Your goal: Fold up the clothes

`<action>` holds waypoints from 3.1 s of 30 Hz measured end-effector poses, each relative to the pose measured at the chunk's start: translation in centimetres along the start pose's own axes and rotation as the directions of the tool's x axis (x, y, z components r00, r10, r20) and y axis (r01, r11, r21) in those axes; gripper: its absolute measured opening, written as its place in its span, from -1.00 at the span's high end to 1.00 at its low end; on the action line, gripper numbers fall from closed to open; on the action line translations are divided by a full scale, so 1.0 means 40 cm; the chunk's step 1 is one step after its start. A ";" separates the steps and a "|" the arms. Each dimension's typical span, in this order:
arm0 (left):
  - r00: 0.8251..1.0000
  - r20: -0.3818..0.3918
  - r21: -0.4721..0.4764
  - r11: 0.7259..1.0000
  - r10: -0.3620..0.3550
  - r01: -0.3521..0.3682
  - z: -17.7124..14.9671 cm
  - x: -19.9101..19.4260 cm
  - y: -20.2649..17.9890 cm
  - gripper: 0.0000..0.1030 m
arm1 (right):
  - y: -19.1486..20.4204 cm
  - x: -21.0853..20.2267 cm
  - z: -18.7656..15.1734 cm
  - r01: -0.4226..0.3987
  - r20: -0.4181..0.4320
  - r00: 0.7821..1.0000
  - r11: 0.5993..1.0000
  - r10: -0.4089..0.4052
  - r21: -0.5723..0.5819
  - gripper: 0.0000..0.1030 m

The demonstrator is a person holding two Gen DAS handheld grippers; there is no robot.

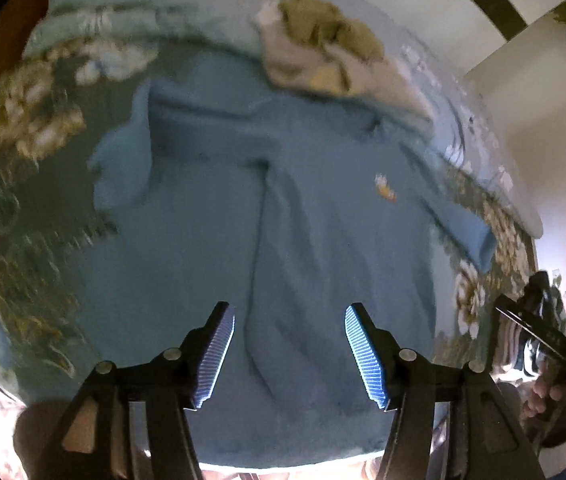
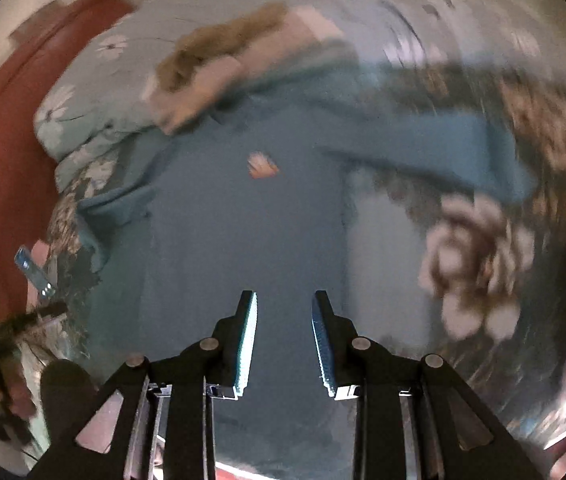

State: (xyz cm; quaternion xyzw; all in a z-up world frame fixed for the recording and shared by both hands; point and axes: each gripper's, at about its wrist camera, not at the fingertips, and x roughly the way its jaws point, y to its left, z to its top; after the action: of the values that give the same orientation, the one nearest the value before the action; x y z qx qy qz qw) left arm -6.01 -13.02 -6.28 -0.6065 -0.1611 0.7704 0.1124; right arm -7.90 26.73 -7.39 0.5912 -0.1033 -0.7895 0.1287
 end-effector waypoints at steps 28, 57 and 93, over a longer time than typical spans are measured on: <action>0.977 -0.189 -0.201 0.978 -0.094 0.056 -0.146 0.272 0.044 0.71 | -0.117 0.187 -0.217 -0.111 -0.127 0.979 0.936 0.161 0.334 0.89; 0.986 -0.161 -0.239 0.971 -0.051 0.011 -0.115 0.266 0.080 -0.14 | 0.037 0.238 -0.202 -0.176 -0.201 0.958 0.974 0.203 0.143 0.41; 0.976 -0.163 -0.259 0.961 -0.142 0.097 -0.100 0.278 0.075 -0.14 | -0.192 0.085 -0.181 0.084 -0.171 0.984 0.968 -0.044 0.238 0.90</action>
State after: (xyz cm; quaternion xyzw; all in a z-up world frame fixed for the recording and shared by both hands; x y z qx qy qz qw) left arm -4.72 -11.23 -18.28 -0.6720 -0.2823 0.6779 0.0958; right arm -2.50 32.78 -14.93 0.6687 -0.1696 -0.7229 0.0373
